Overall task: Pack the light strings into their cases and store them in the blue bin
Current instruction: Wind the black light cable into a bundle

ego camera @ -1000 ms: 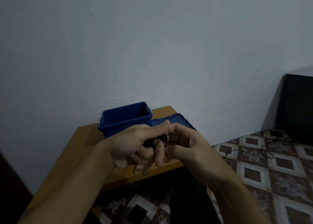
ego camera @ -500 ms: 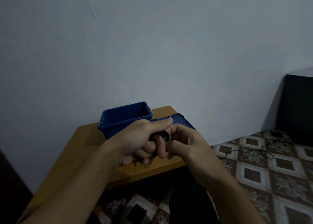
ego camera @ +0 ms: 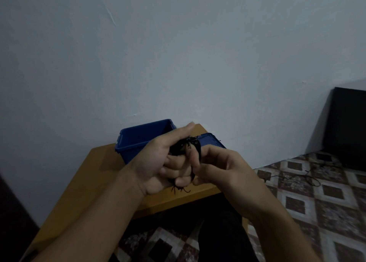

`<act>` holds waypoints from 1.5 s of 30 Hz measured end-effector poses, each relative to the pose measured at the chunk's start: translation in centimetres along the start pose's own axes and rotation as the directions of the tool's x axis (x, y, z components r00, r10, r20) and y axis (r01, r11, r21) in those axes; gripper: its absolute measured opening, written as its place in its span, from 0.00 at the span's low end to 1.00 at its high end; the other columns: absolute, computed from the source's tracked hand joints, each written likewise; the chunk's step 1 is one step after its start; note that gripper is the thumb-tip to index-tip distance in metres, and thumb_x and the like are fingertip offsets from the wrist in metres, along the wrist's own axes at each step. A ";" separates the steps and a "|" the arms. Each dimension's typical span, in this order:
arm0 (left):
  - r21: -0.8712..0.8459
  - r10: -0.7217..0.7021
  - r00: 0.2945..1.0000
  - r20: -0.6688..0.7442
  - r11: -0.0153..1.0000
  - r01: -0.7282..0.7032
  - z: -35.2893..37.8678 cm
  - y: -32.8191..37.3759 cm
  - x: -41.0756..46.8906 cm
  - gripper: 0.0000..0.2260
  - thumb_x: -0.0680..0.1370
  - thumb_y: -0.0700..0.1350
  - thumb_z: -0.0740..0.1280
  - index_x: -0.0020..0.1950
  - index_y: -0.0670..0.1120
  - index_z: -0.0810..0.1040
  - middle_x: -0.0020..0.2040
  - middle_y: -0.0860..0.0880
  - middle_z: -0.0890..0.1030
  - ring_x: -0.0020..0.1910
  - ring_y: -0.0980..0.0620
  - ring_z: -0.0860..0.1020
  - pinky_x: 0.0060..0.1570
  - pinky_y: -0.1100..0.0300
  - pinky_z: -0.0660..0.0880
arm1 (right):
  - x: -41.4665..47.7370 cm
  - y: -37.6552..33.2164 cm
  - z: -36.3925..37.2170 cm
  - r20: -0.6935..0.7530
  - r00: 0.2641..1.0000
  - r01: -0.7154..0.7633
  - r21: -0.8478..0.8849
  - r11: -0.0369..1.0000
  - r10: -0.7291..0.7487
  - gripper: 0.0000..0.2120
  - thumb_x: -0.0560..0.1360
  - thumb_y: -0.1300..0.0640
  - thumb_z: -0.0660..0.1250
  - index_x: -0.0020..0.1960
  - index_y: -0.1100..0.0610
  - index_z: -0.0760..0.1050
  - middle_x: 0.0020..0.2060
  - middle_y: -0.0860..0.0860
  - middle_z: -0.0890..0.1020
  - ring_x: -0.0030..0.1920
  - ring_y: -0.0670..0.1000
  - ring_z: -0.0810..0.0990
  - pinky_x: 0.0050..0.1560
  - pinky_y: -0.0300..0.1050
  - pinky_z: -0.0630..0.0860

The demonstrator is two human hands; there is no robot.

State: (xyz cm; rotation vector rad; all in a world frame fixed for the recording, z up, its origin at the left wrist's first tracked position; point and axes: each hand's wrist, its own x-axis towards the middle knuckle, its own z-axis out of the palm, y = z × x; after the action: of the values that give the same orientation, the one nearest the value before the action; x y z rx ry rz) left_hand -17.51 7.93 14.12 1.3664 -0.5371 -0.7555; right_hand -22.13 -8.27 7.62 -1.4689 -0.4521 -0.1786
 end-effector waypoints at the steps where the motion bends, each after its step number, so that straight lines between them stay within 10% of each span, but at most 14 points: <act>1: 0.024 -0.010 1.000 -0.029 1.000 0.010 0.0 0.1 -0.1 0.25 0.76 0.59 0.67 0.30 0.39 0.79 0.17 0.55 0.59 0.15 0.59 0.57 0.22 0.63 0.66 | 0.0 -0.1 0.1 -0.010 1.000 0.006 -0.021 1.000 -0.006 0.05 0.74 0.60 0.69 0.49 0.59 0.80 0.45 0.59 0.83 0.44 0.57 0.81 0.49 0.51 0.79; 13: 0.309 0.037 0.929 -0.369 0.947 0.085 0.1 0.3 0.0 0.26 0.76 0.56 0.67 0.24 0.41 0.72 0.17 0.50 0.61 0.16 0.53 0.57 0.28 0.59 0.69 | 0.2 0.3 1.5 -0.061 0.998 0.001 -0.188 0.982 -0.013 0.05 0.79 0.57 0.70 0.48 0.60 0.80 0.44 0.62 0.83 0.47 0.65 0.81 0.50 0.66 0.78; 20: 0.395 0.302 0.690 -0.658 0.918 -0.025 -1.6 -0.7 1.0 0.18 0.76 0.49 0.70 0.33 0.39 0.72 0.23 0.43 0.69 0.18 0.48 0.66 0.28 0.58 0.63 | 0.1 0.6 1.9 -0.045 0.998 -0.046 -0.206 0.977 0.038 0.05 0.78 0.59 0.70 0.46 0.61 0.79 0.44 0.58 0.84 0.46 0.59 0.83 0.47 0.55 0.82; 30: 0.304 0.112 0.815 -0.569 0.949 0.082 -2.0 -1.1 -0.8 0.21 0.81 0.61 0.59 0.54 0.42 0.75 0.22 0.53 0.64 0.21 0.56 0.60 0.22 0.64 0.59 | 0.4 1.4 3.2 0.062 0.985 -0.156 -0.092 0.983 0.162 0.12 0.76 0.48 0.72 0.56 0.52 0.80 0.50 0.51 0.86 0.51 0.51 0.85 0.55 0.58 0.82; 37: 0.032 0.050 0.925 -0.376 0.999 -0.041 -4.5 -1.5 -2.4 0.20 0.72 0.32 0.50 0.62 0.43 0.68 0.31 0.46 0.64 0.29 0.49 0.66 0.36 0.51 0.68 | 2.0 2.6 3.6 0.003 0.985 -0.170 -0.125 0.978 0.171 0.09 0.83 0.56 0.63 0.57 0.56 0.81 0.47 0.55 0.87 0.48 0.55 0.85 0.49 0.53 0.82; 45: -0.026 0.069 0.967 -0.244 0.997 -0.078 -7.3 -1.6 -3.9 0.25 0.69 0.31 0.55 0.67 0.32 0.71 0.36 0.44 0.71 0.36 0.46 0.73 0.40 0.49 0.76 | 4.4 2.6 4.0 0.050 0.972 -0.221 -0.136 0.966 0.230 0.09 0.83 0.58 0.64 0.55 0.62 0.80 0.47 0.60 0.86 0.50 0.64 0.84 0.51 0.60 0.81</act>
State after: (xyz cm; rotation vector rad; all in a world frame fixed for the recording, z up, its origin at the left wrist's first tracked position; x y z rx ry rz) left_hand -14.97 15.65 11.77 1.3756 -0.3770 -0.5253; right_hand -17.89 -3.35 7.10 -1.6458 -0.3271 0.0221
